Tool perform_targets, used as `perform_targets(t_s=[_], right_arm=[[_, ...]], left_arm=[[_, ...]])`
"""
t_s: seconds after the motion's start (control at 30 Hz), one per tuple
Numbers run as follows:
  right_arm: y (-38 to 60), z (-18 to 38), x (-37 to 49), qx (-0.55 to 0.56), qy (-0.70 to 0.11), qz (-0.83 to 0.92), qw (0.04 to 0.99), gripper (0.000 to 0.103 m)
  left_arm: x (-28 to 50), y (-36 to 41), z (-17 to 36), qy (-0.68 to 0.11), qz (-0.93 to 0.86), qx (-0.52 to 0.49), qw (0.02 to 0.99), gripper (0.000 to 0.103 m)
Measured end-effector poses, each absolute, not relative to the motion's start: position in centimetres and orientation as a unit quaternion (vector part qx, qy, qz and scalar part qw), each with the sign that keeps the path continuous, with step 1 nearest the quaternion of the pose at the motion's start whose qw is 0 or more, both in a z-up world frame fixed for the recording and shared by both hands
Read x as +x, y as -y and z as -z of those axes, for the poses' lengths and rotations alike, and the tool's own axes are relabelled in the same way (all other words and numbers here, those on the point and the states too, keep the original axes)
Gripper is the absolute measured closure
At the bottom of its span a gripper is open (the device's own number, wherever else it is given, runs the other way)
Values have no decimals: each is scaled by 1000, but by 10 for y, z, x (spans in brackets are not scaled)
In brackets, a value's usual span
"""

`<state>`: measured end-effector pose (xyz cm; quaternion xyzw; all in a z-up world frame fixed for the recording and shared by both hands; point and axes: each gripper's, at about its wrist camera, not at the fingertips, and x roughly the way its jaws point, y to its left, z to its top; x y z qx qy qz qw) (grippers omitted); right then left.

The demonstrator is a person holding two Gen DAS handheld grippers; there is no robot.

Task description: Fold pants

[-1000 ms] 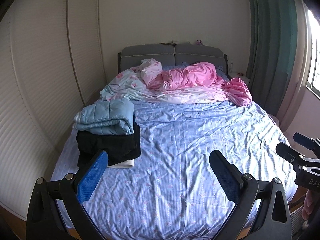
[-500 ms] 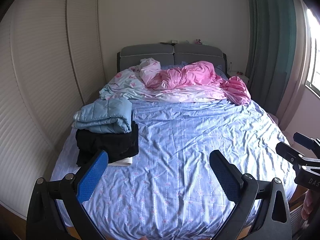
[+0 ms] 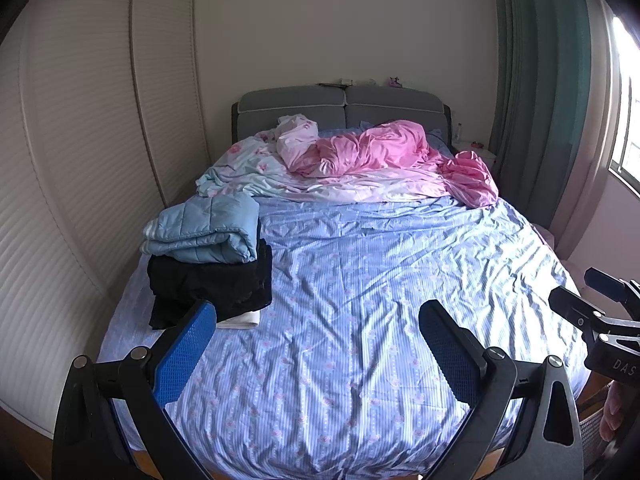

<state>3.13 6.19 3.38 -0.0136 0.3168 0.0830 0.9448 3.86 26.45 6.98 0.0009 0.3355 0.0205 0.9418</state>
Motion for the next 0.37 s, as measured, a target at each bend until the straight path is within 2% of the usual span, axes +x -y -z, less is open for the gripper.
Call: perform_targets(t_s=[0.37], right_arm=[[-59,-32,31,-13,-318,-81,944,12]], left_arm=[[41,-264,-69,-338,-16,-4,941,0]])
